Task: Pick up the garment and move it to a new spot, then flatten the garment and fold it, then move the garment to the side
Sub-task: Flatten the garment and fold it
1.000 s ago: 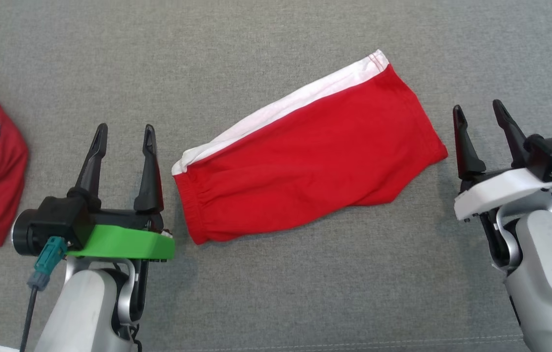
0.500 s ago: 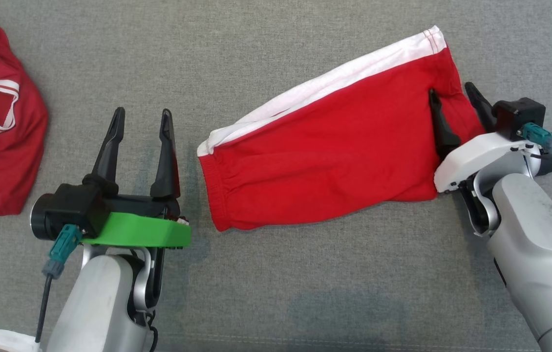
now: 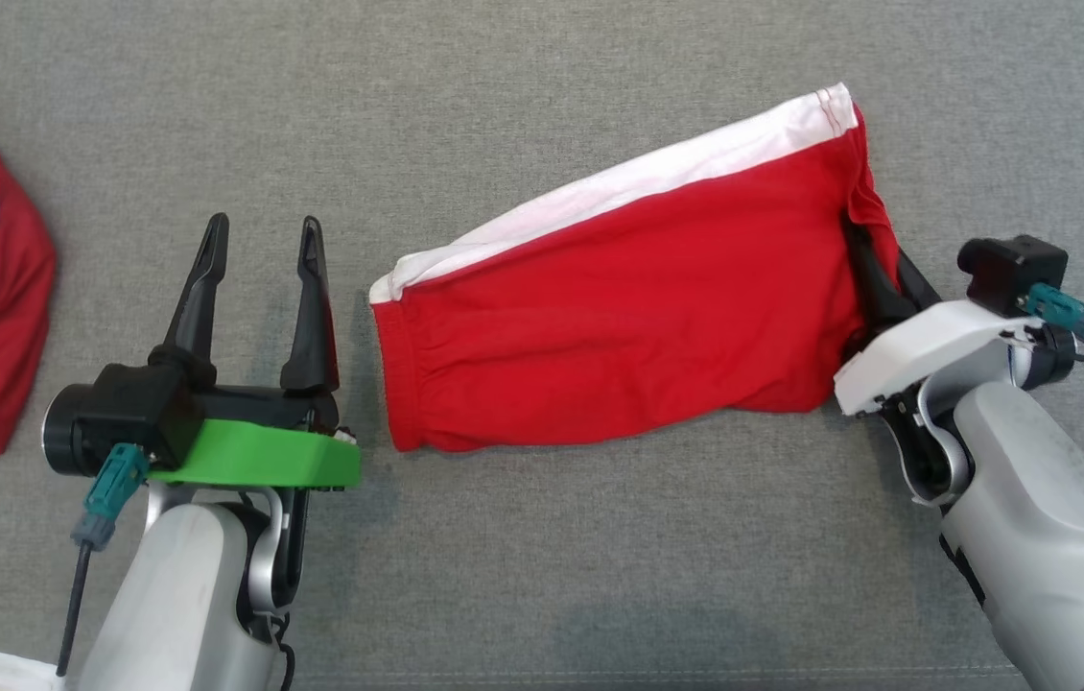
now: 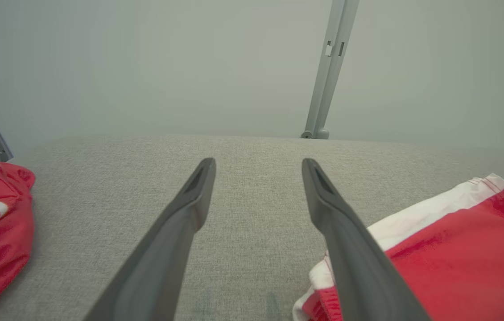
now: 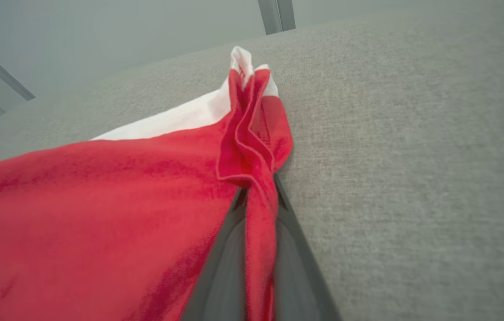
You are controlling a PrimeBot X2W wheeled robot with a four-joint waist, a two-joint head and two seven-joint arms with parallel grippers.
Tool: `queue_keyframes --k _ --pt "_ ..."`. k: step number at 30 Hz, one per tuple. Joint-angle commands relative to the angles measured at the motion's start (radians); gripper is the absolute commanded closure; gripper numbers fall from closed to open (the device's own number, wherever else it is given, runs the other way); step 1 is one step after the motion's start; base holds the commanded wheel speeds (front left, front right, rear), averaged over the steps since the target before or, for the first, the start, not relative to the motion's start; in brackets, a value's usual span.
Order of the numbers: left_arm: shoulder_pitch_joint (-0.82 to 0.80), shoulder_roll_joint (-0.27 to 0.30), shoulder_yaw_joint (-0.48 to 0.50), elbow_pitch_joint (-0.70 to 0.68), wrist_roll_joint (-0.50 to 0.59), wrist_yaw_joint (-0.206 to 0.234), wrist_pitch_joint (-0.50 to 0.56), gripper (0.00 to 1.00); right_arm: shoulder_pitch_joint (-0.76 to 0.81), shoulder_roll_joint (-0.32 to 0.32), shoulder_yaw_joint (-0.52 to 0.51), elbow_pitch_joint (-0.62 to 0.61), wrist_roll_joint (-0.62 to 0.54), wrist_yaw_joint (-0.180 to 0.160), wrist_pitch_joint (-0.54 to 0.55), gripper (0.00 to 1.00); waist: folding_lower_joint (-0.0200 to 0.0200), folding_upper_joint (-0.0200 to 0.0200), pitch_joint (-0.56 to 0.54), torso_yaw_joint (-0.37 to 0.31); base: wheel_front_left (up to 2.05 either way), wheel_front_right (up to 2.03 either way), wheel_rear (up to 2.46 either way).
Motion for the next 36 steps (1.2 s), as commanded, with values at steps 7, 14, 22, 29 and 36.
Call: queue_keyframes --k 7,14,22,29,36 --pt "0.035 0.027 0.007 -0.018 0.000 0.014 0.018 0.00 0.199 -0.027 -0.156 -0.077 0.022 -0.004 -0.005 1.00 0.0000 0.0000 -0.045 -0.090 0.00 0.00 0.00" --pt "0.047 0.040 0.002 -0.040 -0.002 0.022 0.042 0.00 0.259 -0.011 -0.248 -0.135 -0.009 -0.003 -0.007 1.00 0.0000 0.0000 -0.066 -0.129 0.00 0.00 0.00" --pt "0.065 0.045 -0.007 -0.047 -0.006 0.028 0.059 0.00 0.208 0.022 -0.201 -0.206 -0.042 -0.003 -0.006 1.00 0.0000 0.0000 -0.105 -0.131 0.00 0.00 0.00" --pt "0.090 0.034 -0.021 -0.042 -0.017 0.034 0.061 0.00 0.163 0.126 -0.111 -0.364 -0.090 -0.002 0.055 1.00 0.0000 0.0000 -0.146 -0.121 0.00 0.00 0.00" --pt "0.089 0.024 -0.038 -0.039 -0.022 0.027 0.060 0.00 0.142 0.177 -0.002 -0.380 -0.068 -0.002 0.083 1.00 0.0000 0.0000 -0.150 -0.091 0.00 0.00 0.00"
